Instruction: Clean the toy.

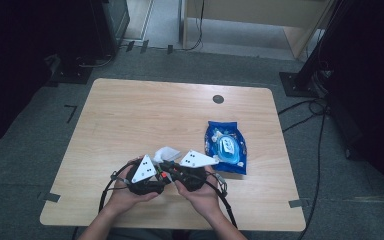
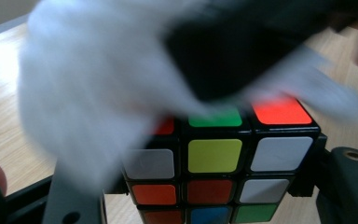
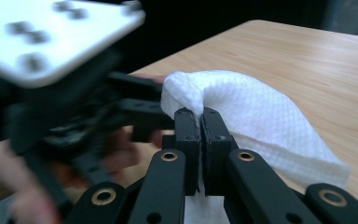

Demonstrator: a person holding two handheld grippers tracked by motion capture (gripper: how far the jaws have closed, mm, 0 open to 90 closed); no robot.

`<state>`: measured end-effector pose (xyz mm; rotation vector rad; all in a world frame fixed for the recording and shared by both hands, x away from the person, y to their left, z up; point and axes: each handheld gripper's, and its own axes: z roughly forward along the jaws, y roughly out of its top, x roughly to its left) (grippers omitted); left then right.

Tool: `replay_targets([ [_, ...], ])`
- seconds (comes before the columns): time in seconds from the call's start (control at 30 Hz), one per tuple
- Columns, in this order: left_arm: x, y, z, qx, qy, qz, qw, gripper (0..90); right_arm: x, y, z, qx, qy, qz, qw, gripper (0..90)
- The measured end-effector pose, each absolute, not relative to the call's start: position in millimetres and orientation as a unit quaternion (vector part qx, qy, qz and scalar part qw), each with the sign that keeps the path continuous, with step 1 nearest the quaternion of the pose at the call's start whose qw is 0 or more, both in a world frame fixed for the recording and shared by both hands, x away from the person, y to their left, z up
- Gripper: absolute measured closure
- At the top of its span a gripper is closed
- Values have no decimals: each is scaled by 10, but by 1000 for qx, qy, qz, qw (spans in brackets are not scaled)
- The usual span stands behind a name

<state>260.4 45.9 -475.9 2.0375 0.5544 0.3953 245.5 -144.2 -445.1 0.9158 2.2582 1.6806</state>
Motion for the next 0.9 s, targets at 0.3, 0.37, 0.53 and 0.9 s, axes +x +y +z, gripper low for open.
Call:
replay_targets([
  [0.3, 2620, 529, -4742, 832, 230, 166, 478, 340, 2555, -1604, -4466, 353, 746, 553, 109, 881],
  [0.37, 2613, 510, -4742, 831, 228, 163, 481, 340, 2616, -1700, -4493, 375, 737, 549, 120, 880],
  [0.53, 2599, 461, -4737, 832, 225, 164, 479, 340, 2558, -1678, -4453, 371, 736, 551, 128, 880],
  [0.9, 2585, 476, -4729, 831, 225, 165, 481, 340, 2408, -1436, -4413, 329, 753, 559, 111, 879],
])
